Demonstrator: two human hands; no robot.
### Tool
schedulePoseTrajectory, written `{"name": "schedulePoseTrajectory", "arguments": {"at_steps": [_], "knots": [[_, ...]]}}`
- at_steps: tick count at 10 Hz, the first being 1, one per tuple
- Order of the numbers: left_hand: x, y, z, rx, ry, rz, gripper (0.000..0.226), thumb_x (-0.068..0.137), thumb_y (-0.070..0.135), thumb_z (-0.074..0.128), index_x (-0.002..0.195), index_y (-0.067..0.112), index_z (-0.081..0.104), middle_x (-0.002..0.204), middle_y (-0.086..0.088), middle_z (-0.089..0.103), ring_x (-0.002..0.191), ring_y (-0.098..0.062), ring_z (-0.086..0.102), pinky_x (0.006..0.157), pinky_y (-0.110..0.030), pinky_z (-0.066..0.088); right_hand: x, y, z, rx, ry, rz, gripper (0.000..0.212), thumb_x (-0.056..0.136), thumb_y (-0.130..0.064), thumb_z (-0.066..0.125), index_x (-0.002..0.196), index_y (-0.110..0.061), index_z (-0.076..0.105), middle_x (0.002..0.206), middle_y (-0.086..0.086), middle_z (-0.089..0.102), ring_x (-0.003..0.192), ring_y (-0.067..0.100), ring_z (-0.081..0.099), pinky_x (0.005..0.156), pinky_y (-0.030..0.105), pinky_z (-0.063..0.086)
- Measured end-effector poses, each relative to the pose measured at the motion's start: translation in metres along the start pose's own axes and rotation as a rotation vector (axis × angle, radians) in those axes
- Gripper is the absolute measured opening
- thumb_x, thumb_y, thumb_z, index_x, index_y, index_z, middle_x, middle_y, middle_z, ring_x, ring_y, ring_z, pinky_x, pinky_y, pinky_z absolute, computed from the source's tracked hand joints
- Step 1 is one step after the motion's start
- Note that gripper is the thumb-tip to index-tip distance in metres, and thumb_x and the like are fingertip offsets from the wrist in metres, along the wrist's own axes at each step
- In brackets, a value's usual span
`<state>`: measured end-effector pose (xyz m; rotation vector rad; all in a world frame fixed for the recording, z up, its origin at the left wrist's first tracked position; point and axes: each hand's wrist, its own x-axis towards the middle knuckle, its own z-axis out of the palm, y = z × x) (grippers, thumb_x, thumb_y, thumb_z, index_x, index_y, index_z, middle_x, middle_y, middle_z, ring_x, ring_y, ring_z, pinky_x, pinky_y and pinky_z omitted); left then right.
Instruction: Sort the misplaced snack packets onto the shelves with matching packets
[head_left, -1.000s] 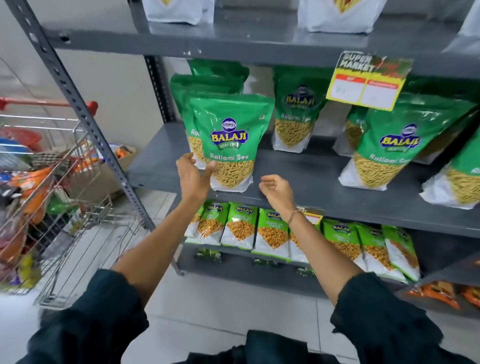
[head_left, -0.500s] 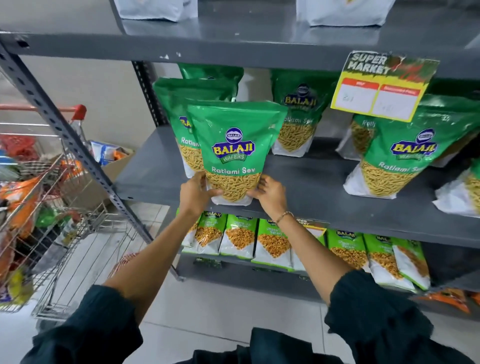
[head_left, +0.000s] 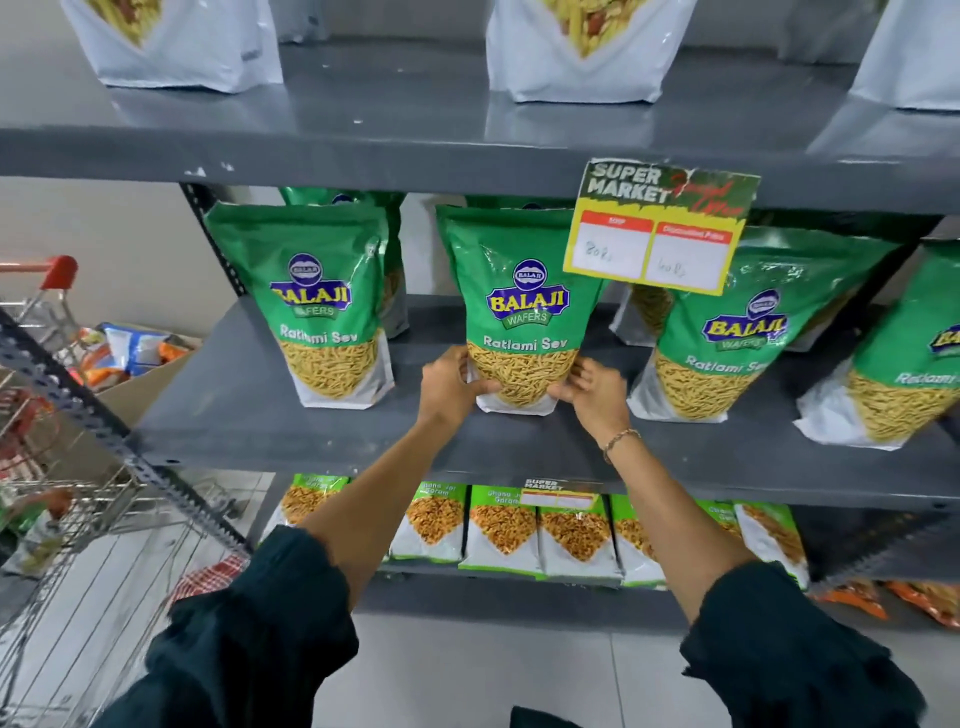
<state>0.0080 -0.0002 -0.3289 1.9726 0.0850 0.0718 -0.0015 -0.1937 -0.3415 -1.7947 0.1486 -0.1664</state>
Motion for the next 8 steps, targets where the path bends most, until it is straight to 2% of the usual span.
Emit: {"name": "schedulePoseTrajectory", "arguments": {"at_steps": [1, 2, 3, 4, 5, 6, 7, 8], "knots": [[0.007, 0.001, 0.006, 0.008, 0.002, -0.013, 0.064, 0.057, 0.011, 0.086, 0.115, 0.002, 0.060, 0.116, -0.016, 0.068, 0.108, -0.025, 0.064, 0.096, -0.041, 0.051, 0.007, 0.001, -0.003, -0.012, -0.010, -0.015, 0.052, 0.066, 0.010, 0.072, 0.115, 0.006, 0.055, 0.113, 0.019, 0.063, 0.096, 0.018, 0.061, 0.074, 0.012, 0.053], [0.008, -0.003, 0.011, 0.025, 0.005, -0.010, 0.062, 0.059, 0.012, 0.086, 0.114, 0.002, 0.060, 0.115, -0.016, 0.069, 0.108, -0.025, 0.065, 0.094, -0.037, 0.052, 0.008, 0.004, -0.003, -0.016, -0.018, 0.001, 0.049, 0.067, 0.010, 0.071, 0.114, 0.005, 0.056, 0.115, 0.020, 0.064, 0.100, 0.022, 0.063, 0.080, 0.021, 0.053], [0.005, -0.005, 0.014, 0.019, 0.010, -0.007, 0.062, 0.059, 0.011, 0.085, 0.115, 0.002, 0.060, 0.116, -0.016, 0.069, 0.109, -0.024, 0.064, 0.097, -0.039, 0.051, 0.009, 0.011, -0.003, -0.011, -0.021, 0.006, 0.047, 0.066, 0.010, 0.071, 0.111, 0.005, 0.057, 0.115, 0.022, 0.064, 0.099, 0.022, 0.063, 0.079, 0.020, 0.052], [0.007, -0.006, 0.014, 0.009, 0.000, -0.010, 0.062, 0.060, 0.010, 0.085, 0.115, 0.002, 0.059, 0.118, -0.016, 0.068, 0.109, -0.025, 0.064, 0.098, -0.037, 0.050, 0.009, 0.014, -0.003, -0.011, -0.028, -0.006, 0.046, 0.066, 0.009, 0.072, 0.110, 0.005, 0.057, 0.114, 0.022, 0.064, 0.097, 0.020, 0.062, 0.074, 0.011, 0.053], [0.007, -0.005, 0.013, 0.022, -0.003, -0.012, 0.062, 0.061, 0.010, 0.084, 0.116, 0.000, 0.059, 0.118, -0.017, 0.067, 0.109, -0.026, 0.064, 0.096, -0.034, 0.050, 0.009, 0.012, -0.002, -0.019, -0.043, 0.000, 0.047, 0.067, 0.008, 0.072, 0.112, 0.005, 0.056, 0.116, 0.021, 0.064, 0.099, 0.021, 0.063, 0.085, 0.025, 0.052], [0.010, -0.007, 0.013, 0.042, -0.005, -0.018, 0.062, 0.061, 0.011, 0.084, 0.116, 0.000, 0.058, 0.118, -0.017, 0.067, 0.109, -0.027, 0.064, 0.093, -0.030, 0.049, 0.010, 0.011, -0.001, -0.028, -0.047, 0.003, 0.047, 0.069, 0.007, 0.071, 0.113, 0.004, 0.054, 0.119, 0.022, 0.063, 0.101, 0.020, 0.062, 0.091, 0.033, 0.050], [0.006, -0.004, 0.009, 0.069, -0.037, -0.033, 0.063, 0.062, 0.015, 0.084, 0.117, 0.003, 0.056, 0.119, -0.015, 0.067, 0.110, -0.026, 0.063, 0.094, -0.032, 0.048, 0.007, 0.008, -0.003, -0.054, -0.090, 0.007, 0.049, 0.071, 0.006, 0.069, 0.117, 0.002, 0.051, 0.122, 0.021, 0.061, 0.104, 0.019, 0.060, 0.096, 0.035, 0.048], [0.002, -0.001, 0.010, 0.083, -0.080, -0.022, 0.070, 0.069, 0.023, 0.080, 0.128, 0.006, 0.047, 0.127, -0.014, 0.062, 0.118, -0.029, 0.057, 0.095, -0.034, 0.045, 0.005, 0.012, 0.001, -0.121, -0.071, -0.007, 0.053, 0.073, -0.004, 0.069, 0.121, -0.004, 0.045, 0.122, 0.017, 0.062, 0.111, 0.024, 0.060, 0.099, 0.041, 0.047]]}}
